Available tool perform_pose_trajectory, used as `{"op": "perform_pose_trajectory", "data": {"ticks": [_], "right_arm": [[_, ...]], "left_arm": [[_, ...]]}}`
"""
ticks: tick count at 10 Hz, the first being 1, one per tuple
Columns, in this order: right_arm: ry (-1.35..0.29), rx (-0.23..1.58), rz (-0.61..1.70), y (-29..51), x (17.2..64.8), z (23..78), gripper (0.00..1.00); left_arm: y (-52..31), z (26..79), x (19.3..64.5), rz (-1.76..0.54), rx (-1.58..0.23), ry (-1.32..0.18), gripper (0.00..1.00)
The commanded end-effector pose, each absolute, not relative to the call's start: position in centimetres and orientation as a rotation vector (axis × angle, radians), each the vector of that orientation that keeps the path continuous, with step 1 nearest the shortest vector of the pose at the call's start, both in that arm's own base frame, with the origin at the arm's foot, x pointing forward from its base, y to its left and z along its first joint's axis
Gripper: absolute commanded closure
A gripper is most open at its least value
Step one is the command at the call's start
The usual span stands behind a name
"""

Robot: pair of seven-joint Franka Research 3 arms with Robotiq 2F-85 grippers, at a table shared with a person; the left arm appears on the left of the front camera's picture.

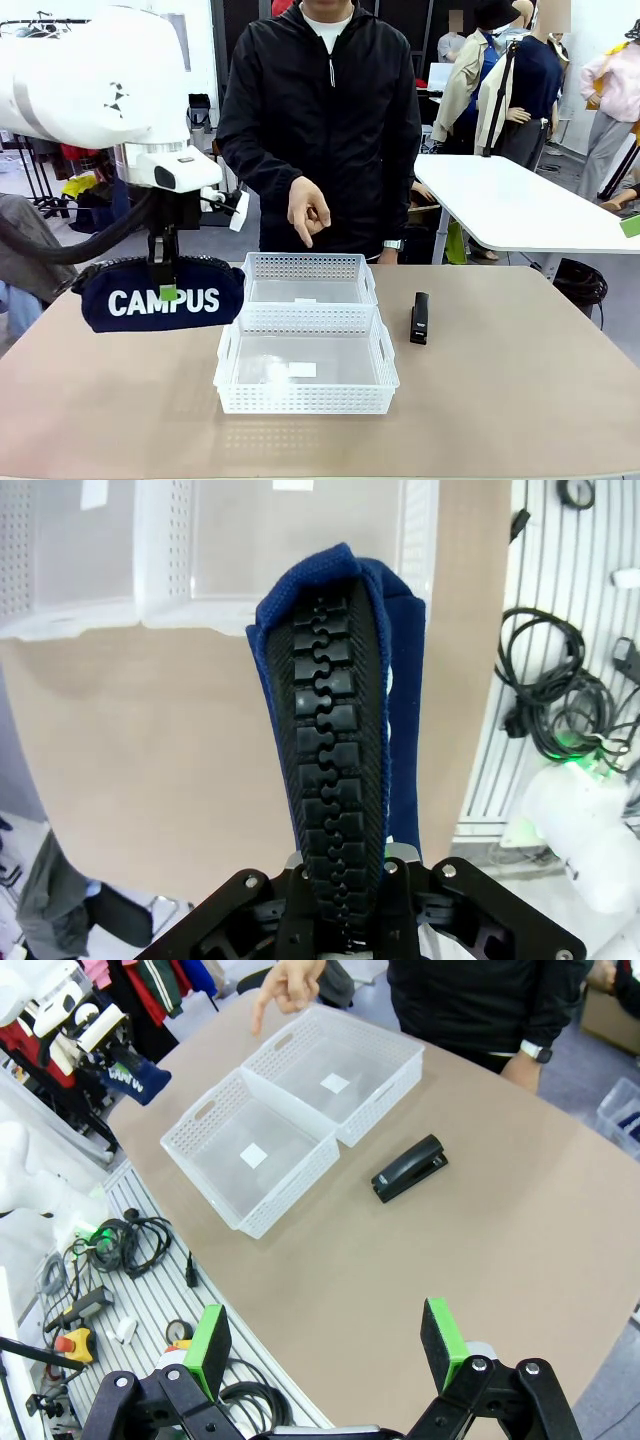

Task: Distribute items into two baskets.
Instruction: Move the picked Pencil pouch towards the Organizing basket indicated by the person, stopping as directed.

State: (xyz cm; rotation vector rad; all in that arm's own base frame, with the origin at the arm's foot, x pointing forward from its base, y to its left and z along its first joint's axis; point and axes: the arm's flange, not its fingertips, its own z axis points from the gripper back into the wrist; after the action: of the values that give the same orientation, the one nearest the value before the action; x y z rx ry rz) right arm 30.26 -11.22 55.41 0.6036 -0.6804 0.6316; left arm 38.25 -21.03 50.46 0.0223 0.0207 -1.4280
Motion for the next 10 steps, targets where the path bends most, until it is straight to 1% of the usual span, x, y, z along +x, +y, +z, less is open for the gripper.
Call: {"op": "perform_pose_trajectory", "data": {"ticks": [1,2,6,7,8,10], "right_arm": [[-0.69,0.611,0.645,-11.2,30.3,55.6,0.0],[-0.69,0.611,0.645,-11.2,30.3,55.6,0.0],[-0.69,0.611,0.645,-11.2,30.3,55.6,0.0],[-0.69,0.611,0.645,-11.2,30.3,55.6,0.0],[-0.69,0.611,0.645,-11.2,30.3,55.6,0.0],[-0.69,0.611,0.645,-11.2,30.3,55.6,0.0]], "left_arm": [[-21.0,49.7,38.5,-1.476,0.007,-0.037,1.0],[-21.5,49.2,38.7,-1.48,-0.022,-0.057,1.0],[-23.3,46.1,39.5,-1.512,-0.095,-0.035,1.0],[-22.3,46.7,39.2,-1.484,-0.079,-0.039,1.0],[-18.4,48.9,37.2,-1.382,-0.016,-0.093,1.0],[-13.1,51.6,33.0,-1.246,0.027,-0.169,1.0]]}}
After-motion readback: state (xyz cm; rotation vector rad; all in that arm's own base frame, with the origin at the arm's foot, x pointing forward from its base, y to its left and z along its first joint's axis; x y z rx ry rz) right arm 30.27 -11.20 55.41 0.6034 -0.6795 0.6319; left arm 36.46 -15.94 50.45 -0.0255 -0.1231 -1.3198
